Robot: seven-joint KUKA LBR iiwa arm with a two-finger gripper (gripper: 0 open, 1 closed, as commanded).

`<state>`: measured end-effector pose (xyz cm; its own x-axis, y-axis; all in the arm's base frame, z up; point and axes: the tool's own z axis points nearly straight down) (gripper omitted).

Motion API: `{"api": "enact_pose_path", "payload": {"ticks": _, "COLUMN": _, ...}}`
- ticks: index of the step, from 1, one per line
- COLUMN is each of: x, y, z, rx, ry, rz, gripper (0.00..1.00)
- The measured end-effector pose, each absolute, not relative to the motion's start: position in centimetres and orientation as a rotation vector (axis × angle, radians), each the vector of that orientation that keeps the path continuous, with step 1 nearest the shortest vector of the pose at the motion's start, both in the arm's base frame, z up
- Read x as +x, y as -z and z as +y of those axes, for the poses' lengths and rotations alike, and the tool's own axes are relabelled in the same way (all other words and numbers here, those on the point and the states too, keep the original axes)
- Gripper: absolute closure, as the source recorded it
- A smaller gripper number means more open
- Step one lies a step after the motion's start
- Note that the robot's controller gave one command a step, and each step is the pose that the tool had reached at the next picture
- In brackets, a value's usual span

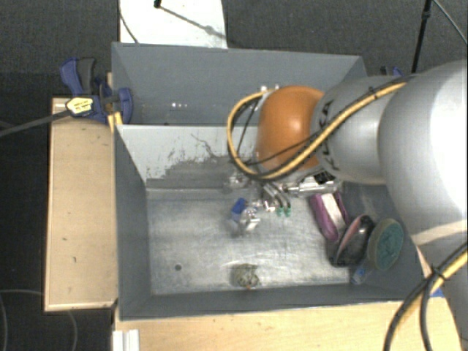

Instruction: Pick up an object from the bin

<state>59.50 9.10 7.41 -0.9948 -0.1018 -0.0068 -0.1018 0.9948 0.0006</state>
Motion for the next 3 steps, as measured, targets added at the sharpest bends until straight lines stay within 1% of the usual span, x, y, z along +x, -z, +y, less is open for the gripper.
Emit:
{"api": "enact_pose_path", "payload": {"ticks": 1, "x": 59.7, "y": -7.7, "z": 9.3, "rx": -0.161, "ry": -0.007, "rz": 3.126, "gripper": 1.0}}
{"api": "enact_pose_path", "payload": {"ticks": 2, "x": 59.9, "y": -13.3, "z": 9.3, "rx": -0.165, "ry": -0.002, "rz": 3.128, "gripper": 1.0}}
{"api": "enact_pose_path", "payload": {"ticks": 3, "x": 60.0, "y": -17.0, "z": 9.4, "rx": -0.167, "ry": -0.001, "rz": 3.13, "gripper": 1.0}}
